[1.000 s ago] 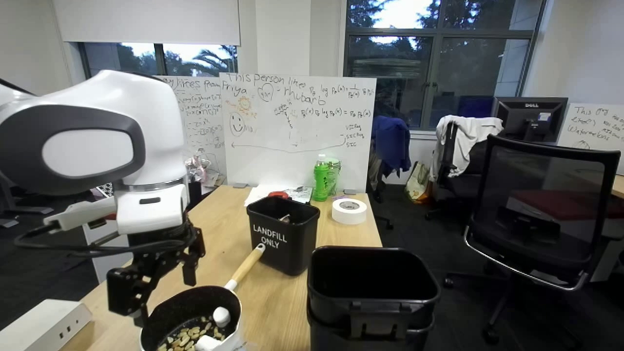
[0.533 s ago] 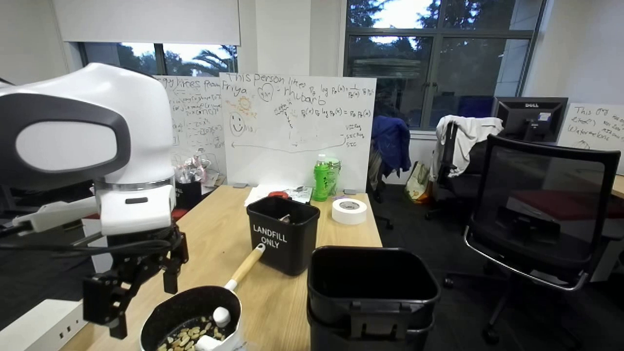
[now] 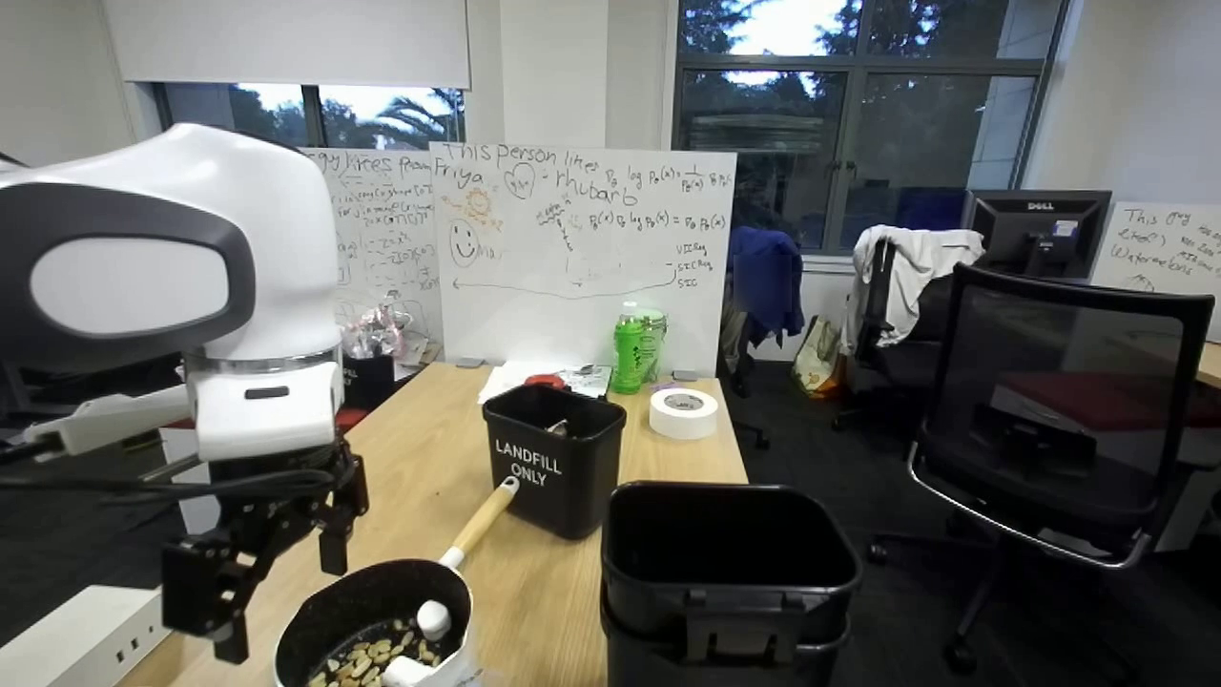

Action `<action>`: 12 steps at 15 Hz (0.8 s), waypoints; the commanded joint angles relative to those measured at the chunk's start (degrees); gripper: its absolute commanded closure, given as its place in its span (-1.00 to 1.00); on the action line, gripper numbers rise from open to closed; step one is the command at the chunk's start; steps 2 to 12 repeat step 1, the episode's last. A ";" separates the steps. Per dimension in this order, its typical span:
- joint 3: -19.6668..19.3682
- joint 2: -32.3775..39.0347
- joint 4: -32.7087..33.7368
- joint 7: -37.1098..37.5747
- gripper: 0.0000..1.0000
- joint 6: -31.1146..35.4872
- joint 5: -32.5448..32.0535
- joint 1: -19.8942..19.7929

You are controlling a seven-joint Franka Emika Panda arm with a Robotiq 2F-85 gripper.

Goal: Take three marshmallows from the bowl and put it in the pot

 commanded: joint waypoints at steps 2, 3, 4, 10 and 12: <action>0.72 -0.02 0.10 0.16 -1.00 -0.14 -0.26 -0.73; 0.72 -0.02 0.10 0.16 -1.00 -0.14 -0.26 -0.73; 0.72 -0.02 0.10 0.16 -1.00 -0.14 -0.26 -0.73; 0.72 -0.02 0.10 0.16 -1.00 -0.14 -0.26 -0.73; 0.72 -0.02 0.10 0.16 -1.00 -0.14 -0.26 -0.73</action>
